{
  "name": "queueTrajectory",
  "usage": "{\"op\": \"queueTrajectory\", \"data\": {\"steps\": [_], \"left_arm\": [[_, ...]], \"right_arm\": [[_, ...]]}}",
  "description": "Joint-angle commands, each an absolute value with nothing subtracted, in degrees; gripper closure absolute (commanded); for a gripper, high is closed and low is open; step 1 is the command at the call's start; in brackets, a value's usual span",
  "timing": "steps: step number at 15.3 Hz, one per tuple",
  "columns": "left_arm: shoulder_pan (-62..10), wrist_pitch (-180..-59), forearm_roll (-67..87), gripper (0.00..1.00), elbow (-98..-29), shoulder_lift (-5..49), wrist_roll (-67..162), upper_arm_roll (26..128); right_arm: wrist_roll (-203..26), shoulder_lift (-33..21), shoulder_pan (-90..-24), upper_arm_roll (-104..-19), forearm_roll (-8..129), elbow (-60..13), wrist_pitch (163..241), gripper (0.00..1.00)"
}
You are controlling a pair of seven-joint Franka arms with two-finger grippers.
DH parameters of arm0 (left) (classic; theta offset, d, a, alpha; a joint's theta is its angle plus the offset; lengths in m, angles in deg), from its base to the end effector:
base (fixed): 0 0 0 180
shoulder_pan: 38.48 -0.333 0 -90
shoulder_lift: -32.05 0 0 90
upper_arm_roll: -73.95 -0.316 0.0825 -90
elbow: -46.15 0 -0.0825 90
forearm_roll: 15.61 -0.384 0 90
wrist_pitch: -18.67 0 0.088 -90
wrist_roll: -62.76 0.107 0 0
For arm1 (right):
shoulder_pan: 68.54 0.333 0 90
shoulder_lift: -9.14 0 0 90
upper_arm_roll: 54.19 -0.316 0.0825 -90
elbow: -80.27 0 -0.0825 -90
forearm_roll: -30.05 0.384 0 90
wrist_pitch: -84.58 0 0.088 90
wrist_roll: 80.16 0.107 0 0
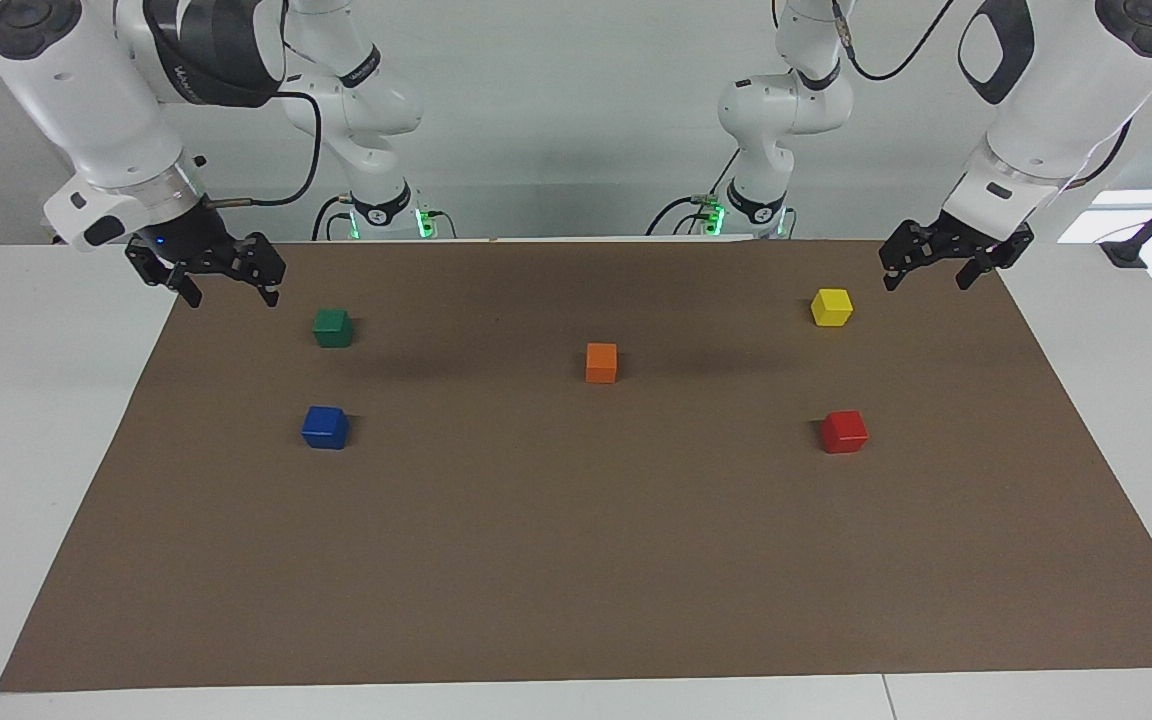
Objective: Transfer red block to right arm and stack on blue block
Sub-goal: 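Reach the left gripper to the red block while the right gripper advances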
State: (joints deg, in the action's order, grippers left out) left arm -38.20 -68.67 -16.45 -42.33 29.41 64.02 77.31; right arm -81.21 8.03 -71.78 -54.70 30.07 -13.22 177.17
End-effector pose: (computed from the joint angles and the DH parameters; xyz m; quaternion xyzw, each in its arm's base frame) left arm 0.5623 -0.0334 0.6073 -0.9985 0.0426 0.0328 0.0067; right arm 0.5615 -0.0268 0.5888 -0.9997 0.0147 0.0175 0.0008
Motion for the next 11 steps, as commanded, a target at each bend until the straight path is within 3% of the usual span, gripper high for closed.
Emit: {"op": "queueTrajectory", "data": {"steps": [1, 6, 11], "left_arm": [[-38.39, -68.34, -16.84, 0.00, -41.21, 28.88, 64.78, 77.38], [-38.22, -67.64, -16.84, 0.00, -43.05, 29.14, 64.17, 77.47], [-38.48, -77.99, -16.84, 0.00, -48.76, 28.54, 64.34, 77.20]], "right_arm": [[-80.95, 9.75, -72.23, -55.16, 30.84, -15.35, 178.09, 0.00], [-81.04, 9.75, -72.23, -55.16, 30.84, -15.26, 178.00, 0.00], [-82.34, 9.58, -72.23, -55.51, 32.41, -15.44, 180.62, 0.00]]}}
